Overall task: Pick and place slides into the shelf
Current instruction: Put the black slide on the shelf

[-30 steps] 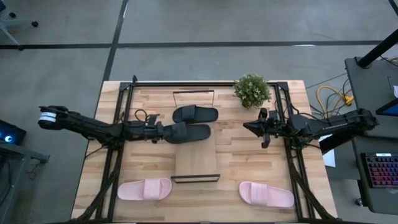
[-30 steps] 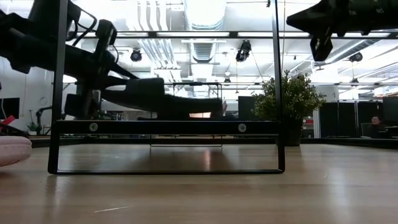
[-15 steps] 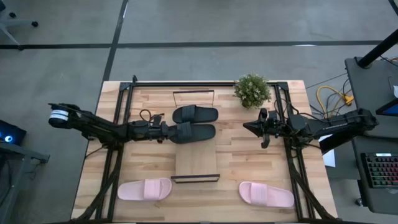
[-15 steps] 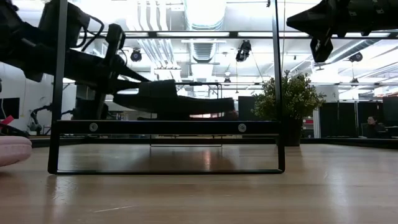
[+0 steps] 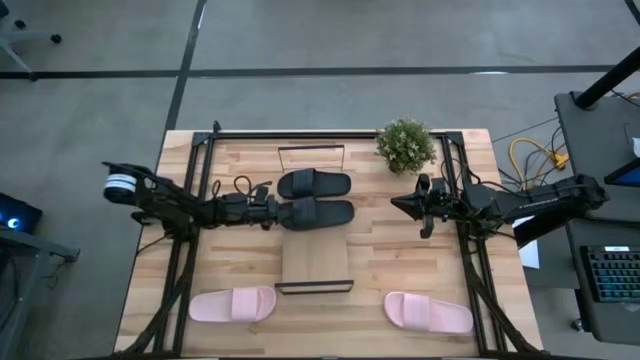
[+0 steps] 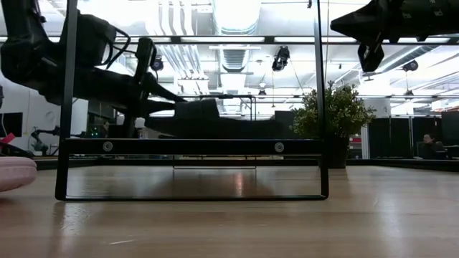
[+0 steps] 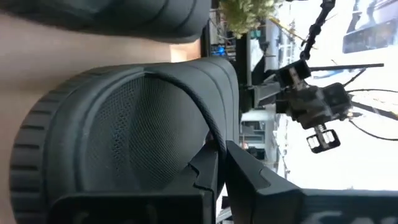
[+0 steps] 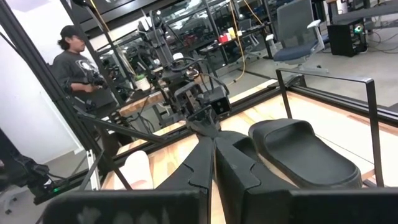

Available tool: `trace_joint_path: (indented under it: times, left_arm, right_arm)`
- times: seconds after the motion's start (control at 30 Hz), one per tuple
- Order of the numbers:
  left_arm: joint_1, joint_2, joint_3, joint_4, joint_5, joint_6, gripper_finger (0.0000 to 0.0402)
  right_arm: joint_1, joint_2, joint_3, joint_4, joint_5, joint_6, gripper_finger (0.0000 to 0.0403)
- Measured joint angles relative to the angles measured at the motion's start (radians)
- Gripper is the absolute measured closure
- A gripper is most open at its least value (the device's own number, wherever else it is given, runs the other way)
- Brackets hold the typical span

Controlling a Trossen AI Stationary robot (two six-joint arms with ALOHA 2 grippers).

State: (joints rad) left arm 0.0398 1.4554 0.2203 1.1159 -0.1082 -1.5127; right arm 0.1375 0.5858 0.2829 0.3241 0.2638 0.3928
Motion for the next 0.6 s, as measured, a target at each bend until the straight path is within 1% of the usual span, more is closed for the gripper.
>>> trace_joint_path:
  times: [0.2, 0.6]
  left_arm:
    - [0.004, 0.031, -0.004, 0.002, 0.023, 0.0, 0.0402]
    - [0.029, 0.02, -0.013, 0.005, 0.027, 0.027, 0.0402]
  right_arm:
    - [0.0, 0.0, 0.0, 0.0, 0.0, 0.0, 0.0394]
    - [0.0, 0.0, 0.0, -0.001, 0.0, 0.0, 0.0394]
